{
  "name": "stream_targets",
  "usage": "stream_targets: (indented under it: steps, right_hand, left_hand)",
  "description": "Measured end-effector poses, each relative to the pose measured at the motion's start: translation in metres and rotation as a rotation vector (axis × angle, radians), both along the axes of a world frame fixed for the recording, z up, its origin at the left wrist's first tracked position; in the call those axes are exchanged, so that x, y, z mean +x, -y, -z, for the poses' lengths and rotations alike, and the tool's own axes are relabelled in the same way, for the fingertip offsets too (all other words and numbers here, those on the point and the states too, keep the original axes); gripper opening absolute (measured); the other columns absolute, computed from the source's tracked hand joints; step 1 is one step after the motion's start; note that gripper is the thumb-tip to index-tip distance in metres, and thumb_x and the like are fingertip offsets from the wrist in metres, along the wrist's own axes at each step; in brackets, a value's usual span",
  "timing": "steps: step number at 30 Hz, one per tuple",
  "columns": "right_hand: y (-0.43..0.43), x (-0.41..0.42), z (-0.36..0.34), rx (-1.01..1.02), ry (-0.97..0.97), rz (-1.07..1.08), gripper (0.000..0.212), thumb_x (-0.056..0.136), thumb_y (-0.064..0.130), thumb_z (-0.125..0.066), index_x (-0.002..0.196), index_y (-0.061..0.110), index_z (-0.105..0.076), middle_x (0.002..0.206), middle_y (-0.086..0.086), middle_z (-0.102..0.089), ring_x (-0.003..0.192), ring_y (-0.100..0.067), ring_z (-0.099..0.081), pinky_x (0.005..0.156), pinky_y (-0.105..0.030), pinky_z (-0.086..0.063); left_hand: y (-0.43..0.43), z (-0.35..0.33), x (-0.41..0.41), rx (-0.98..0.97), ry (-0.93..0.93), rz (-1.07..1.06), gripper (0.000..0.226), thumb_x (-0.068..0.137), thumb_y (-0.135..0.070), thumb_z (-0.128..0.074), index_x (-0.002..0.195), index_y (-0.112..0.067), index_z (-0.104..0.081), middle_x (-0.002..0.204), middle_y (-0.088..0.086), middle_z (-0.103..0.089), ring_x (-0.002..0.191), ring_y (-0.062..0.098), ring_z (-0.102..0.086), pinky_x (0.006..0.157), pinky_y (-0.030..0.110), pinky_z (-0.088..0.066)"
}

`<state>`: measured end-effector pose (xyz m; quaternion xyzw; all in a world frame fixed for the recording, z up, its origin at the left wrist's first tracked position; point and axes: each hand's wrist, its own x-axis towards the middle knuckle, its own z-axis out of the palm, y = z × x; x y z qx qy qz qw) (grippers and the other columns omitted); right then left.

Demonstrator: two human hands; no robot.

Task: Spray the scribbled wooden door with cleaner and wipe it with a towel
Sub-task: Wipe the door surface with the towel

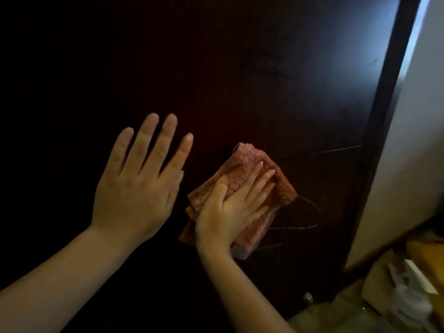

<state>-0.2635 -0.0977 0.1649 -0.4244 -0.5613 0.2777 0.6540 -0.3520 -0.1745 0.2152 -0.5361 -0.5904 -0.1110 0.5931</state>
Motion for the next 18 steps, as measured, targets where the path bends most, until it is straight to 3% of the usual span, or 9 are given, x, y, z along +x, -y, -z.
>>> stream_targets:
  steps: [6,12,18]
  right_hand:
    - [-0.016,0.018,0.005,0.01,0.041,-0.031,0.065,0.074,0.057,-0.016,0.129,0.052,0.018,0.152,0.019,0.018,0.137,0.0,0.021,0.11,-0.035,0.017]
    - [-0.088,0.064,0.0,-0.302,-0.202,0.198,0.059,0.095,0.038,-0.027,0.149,0.026,-0.006,0.158,0.004,-0.001,0.143,-0.014,0.002,0.115,-0.046,0.002]
    - [-0.122,0.093,0.027,-0.427,-0.304,0.256,0.058,0.094,0.039,-0.026,0.149,0.025,-0.012,0.157,0.003,-0.01,0.143,-0.016,-0.006,0.115,-0.045,-0.003]
  left_hand:
    - [0.002,0.01,-0.006,-0.057,-0.066,0.062,0.053,0.094,-0.029,-0.037,0.144,-0.012,-0.03,0.151,0.017,-0.021,0.14,0.031,-0.015,0.114,0.045,-0.008]
    - [0.0,0.013,-0.007,-0.059,-0.048,0.1,0.054,0.094,-0.029,-0.038,0.144,-0.011,-0.029,0.152,0.018,-0.019,0.141,0.032,-0.013,0.114,0.045,-0.008]
    - [-0.002,0.013,-0.006,-0.056,-0.054,0.121,0.052,0.095,-0.029,-0.034,0.144,-0.011,-0.029,0.151,0.018,-0.021,0.14,0.033,-0.015,0.114,0.045,-0.008]
